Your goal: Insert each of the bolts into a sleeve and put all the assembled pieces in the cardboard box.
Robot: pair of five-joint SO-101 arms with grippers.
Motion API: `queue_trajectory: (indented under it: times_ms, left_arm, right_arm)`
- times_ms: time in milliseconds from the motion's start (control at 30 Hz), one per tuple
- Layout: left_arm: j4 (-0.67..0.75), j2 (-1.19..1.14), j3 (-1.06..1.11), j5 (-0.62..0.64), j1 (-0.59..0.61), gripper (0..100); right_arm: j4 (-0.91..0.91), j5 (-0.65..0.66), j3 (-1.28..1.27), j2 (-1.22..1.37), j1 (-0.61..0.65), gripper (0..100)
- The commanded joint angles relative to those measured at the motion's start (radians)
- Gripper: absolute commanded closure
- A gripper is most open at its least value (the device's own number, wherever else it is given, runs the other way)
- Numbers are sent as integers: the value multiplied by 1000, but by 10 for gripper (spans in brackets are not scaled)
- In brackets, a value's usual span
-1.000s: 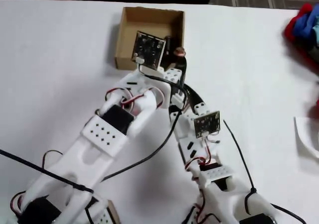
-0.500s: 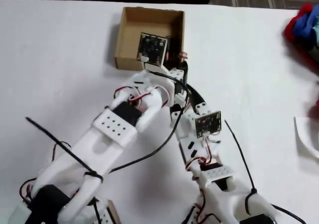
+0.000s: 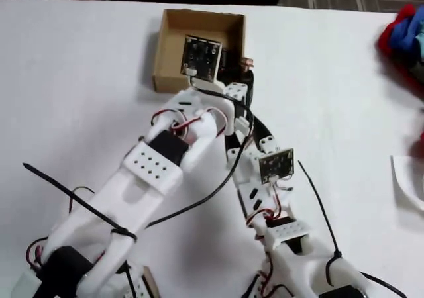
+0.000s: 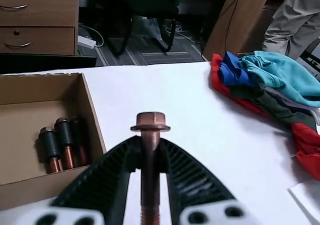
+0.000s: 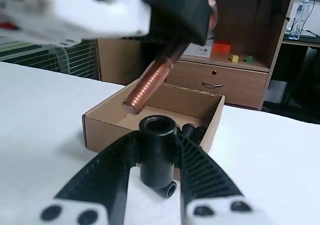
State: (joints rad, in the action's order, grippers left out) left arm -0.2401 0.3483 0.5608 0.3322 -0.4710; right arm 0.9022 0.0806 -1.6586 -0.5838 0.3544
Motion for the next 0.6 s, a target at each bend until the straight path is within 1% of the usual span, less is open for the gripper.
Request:
queue_trajectory:
  times_ms: [0, 133, 300, 567]
  left_arm:
    - [21, 6, -74, 11, -11, 976]
    - [28, 0, -76, 9, -11, 976]
    - [86, -5, -70, 9, -11, 976]
    - [89, -21, -74, 0, -58, 976]
  right_arm:
    - [4, 3, 12, -41, 2, 978]
    - [4, 3, 12, -41, 5, 978]
    - [4, 3, 12, -41, 7, 978]
    - [4, 3, 12, -41, 7, 978]
